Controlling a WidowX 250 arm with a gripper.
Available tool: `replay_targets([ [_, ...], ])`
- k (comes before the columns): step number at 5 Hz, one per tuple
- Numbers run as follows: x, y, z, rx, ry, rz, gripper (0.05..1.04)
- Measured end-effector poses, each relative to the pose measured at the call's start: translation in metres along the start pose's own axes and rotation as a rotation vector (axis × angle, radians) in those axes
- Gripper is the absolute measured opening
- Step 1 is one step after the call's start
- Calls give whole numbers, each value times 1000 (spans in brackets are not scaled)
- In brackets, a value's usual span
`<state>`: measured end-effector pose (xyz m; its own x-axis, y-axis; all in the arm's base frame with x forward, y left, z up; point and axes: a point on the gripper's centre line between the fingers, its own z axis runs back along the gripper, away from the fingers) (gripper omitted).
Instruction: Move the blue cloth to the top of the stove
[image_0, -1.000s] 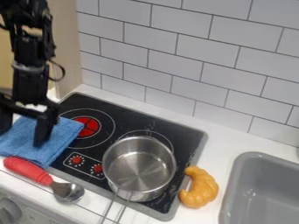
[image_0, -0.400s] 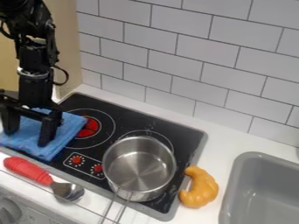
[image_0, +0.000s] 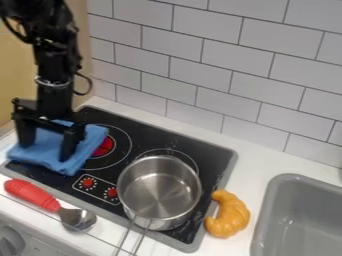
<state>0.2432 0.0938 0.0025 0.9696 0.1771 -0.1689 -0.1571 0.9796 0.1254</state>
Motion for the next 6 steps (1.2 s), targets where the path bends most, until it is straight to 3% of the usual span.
replay_targets([
  [1,12,-12,0,8,-8,29,999],
  [4,57,-59,13,10,-104,13,999],
  [6,63,-70,16,3,-105,39,999],
])
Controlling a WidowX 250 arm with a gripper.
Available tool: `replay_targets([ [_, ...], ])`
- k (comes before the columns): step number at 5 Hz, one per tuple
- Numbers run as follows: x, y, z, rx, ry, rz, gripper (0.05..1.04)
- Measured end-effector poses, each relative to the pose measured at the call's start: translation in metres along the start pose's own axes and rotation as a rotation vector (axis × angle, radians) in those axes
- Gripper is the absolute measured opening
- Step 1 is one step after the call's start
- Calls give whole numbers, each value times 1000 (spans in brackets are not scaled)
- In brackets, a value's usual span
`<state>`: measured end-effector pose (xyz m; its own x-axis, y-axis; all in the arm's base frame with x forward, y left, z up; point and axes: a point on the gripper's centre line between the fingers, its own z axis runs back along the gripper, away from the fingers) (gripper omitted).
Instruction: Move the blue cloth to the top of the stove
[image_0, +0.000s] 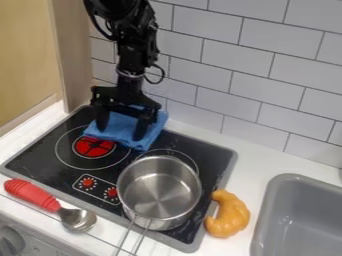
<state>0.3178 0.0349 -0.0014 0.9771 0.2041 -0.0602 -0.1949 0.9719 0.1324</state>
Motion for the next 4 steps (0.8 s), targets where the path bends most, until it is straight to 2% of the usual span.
replay_targets([
  [1,-2,2,3,7,-3,18,999],
  [4,1,8,39,23,-80,19,999],
])
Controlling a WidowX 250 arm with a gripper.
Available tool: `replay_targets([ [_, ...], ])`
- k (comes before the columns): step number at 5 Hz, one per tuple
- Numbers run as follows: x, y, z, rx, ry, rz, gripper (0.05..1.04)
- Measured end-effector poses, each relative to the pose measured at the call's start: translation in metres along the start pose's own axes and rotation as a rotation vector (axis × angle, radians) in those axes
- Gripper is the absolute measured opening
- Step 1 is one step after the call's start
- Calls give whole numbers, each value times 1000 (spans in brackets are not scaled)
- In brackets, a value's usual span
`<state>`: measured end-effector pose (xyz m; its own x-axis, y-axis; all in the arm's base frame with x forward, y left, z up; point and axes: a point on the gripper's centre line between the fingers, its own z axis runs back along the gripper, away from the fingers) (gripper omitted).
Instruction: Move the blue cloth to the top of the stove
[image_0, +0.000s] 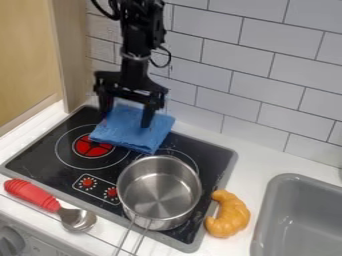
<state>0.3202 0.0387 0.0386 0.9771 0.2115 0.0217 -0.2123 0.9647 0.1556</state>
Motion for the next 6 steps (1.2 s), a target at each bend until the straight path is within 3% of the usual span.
replay_targets([
  [2,-5,6,21,9,-8,16,999],
  [3,-17,9,21,-23,75,-36,999],
  [4,-44,37,24,-53,154,-48,999],
  [5,-66,66,16,-67,177,-44,999],
  [6,-84,85,13,-26,145,0,999],
])
